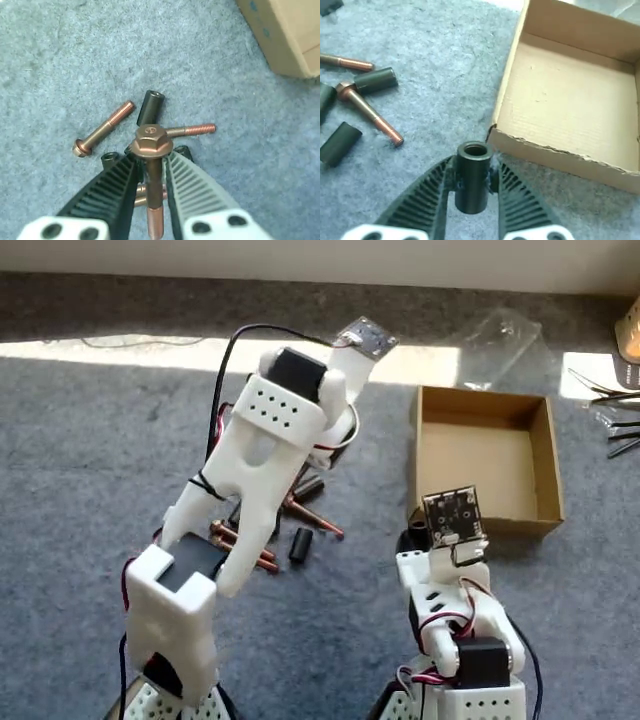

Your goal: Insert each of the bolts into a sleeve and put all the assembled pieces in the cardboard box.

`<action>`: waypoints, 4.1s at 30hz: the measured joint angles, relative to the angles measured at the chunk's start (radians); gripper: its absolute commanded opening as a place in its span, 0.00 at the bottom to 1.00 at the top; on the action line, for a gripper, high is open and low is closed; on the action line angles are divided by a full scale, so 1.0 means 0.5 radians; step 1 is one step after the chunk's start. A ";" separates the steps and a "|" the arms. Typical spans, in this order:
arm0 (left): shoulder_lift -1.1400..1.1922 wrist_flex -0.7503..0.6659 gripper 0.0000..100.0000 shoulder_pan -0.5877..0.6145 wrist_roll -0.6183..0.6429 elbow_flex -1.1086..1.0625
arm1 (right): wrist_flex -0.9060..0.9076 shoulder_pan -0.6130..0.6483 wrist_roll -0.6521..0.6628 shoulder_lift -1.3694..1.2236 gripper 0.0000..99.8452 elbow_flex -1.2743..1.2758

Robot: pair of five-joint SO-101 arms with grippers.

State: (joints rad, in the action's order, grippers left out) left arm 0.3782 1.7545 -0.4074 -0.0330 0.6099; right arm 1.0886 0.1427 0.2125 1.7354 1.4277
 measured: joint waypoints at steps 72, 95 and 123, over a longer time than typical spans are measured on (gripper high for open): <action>-3.385 -2.704 0.01 0.427 0.298 -3.489 | -1.593 1.025 -0.071 -0.003 0.00 0.485; -3.385 -2.731 0.01 -0.199 0.479 -3.388 | -1.596 1.007 -0.249 -0.003 0.00 0.491; -3.385 -2.541 0.01 -0.098 0.666 -3.388 | -1.596 0.939 -0.249 -0.003 0.00 0.491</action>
State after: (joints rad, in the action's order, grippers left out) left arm -1.3142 0.4841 -0.4565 0.3000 -1.0840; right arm 0.2908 0.6122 0.0882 1.7338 1.6732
